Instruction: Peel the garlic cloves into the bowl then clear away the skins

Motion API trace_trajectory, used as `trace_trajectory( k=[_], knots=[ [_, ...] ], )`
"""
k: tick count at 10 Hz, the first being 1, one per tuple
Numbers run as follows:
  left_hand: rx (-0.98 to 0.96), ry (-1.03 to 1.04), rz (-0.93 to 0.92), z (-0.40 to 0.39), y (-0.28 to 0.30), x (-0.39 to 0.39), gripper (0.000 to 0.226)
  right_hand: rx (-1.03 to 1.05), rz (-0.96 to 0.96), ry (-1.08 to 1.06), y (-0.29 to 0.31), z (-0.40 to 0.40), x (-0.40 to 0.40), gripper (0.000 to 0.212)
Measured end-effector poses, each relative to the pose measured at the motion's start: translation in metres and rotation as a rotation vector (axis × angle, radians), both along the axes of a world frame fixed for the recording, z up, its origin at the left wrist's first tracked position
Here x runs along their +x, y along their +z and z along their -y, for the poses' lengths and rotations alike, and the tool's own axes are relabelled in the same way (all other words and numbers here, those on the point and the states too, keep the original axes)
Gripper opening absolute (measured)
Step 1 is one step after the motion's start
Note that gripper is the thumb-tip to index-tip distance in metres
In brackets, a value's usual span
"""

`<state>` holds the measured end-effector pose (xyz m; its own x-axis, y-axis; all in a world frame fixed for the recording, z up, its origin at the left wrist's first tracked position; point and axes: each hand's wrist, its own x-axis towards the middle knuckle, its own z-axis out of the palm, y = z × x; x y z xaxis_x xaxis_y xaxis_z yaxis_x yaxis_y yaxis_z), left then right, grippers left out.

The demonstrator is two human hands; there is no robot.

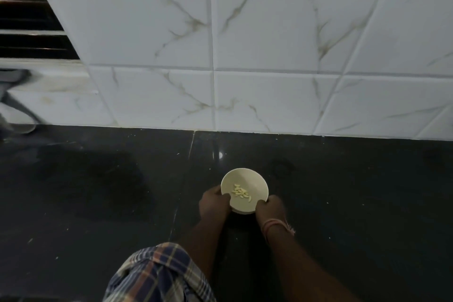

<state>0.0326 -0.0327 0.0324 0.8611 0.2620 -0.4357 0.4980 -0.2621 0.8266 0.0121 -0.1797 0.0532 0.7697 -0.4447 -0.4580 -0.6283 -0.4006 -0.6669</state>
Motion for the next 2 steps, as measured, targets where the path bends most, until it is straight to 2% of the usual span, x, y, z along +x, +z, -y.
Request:
trace_trajectory(
  k=[2],
  knots=[
    [-0.074,0.029,0.029,0.007,-0.036,-0.017,0.041,0.056,0.050,0.058,-0.003,0.010,-0.020,0.025]
  ],
)
